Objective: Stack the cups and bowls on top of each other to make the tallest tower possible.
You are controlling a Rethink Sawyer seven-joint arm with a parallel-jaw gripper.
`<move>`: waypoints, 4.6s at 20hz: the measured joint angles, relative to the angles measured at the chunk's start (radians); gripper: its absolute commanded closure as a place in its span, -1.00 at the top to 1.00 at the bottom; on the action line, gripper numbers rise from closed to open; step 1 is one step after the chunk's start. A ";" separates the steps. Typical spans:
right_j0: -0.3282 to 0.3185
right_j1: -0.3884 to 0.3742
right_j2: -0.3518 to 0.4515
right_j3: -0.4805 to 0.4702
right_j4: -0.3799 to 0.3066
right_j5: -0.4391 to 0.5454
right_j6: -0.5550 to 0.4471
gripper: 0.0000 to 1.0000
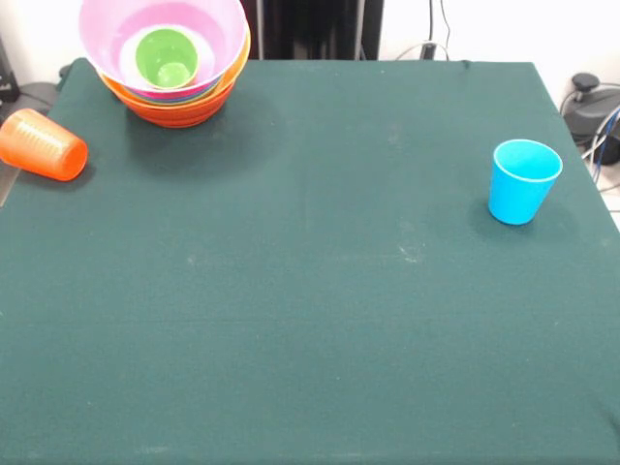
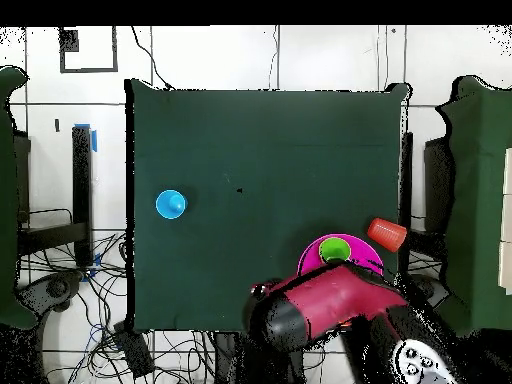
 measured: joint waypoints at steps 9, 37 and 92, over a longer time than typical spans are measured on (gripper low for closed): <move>0.363 0.156 -0.248 -0.117 -0.127 -0.101 0.344 1.00; 0.447 0.085 -0.540 -0.111 -0.024 -0.144 0.676 1.00; 0.795 0.385 -0.420 -0.568 0.253 0.361 0.676 1.00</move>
